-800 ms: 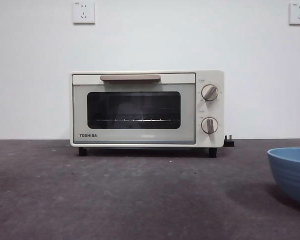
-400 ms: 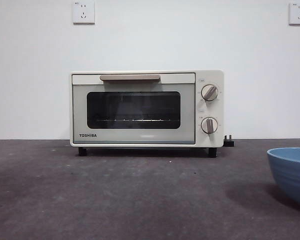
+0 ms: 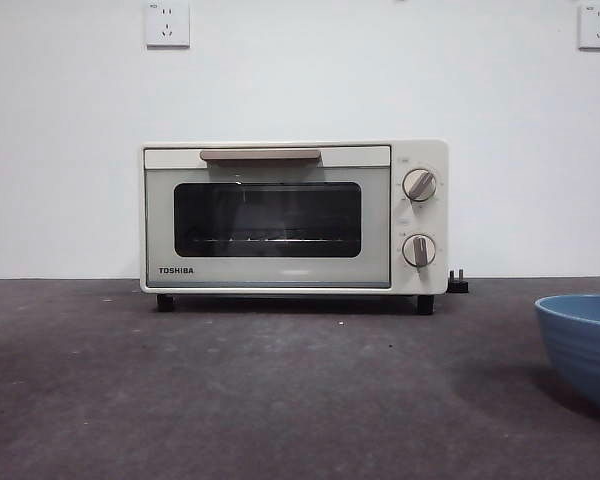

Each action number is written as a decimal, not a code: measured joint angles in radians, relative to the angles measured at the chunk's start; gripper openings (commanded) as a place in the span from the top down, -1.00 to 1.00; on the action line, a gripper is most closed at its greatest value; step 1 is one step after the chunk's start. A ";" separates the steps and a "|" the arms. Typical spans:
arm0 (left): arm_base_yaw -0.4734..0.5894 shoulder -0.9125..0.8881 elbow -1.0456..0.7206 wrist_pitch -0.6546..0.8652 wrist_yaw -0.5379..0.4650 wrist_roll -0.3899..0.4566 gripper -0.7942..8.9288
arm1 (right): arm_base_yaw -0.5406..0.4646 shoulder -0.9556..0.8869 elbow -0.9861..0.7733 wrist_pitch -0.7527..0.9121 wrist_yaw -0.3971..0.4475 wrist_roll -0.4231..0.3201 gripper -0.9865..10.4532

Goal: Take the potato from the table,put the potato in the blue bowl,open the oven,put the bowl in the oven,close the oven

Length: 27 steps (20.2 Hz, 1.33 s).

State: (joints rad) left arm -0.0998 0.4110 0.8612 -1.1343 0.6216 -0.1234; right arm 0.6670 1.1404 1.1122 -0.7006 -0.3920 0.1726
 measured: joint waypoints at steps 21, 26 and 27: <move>-0.002 0.003 0.174 -0.186 -0.472 0.233 0.85 | 0.368 0.804 0.629 0.174 0.007 -0.276 -0.08; -0.002 0.003 0.174 -0.188 -0.628 0.261 0.85 | 0.407 0.902 0.629 0.357 0.134 -0.303 -0.45; -0.002 0.003 0.174 -0.188 -0.630 0.262 0.85 | 0.413 0.919 0.629 0.388 0.149 -0.305 -0.45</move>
State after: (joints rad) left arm -0.1013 0.4145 1.0351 -1.3228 -0.0082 0.1383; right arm 1.0798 2.0598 1.7409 -0.3122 -0.2432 -0.1326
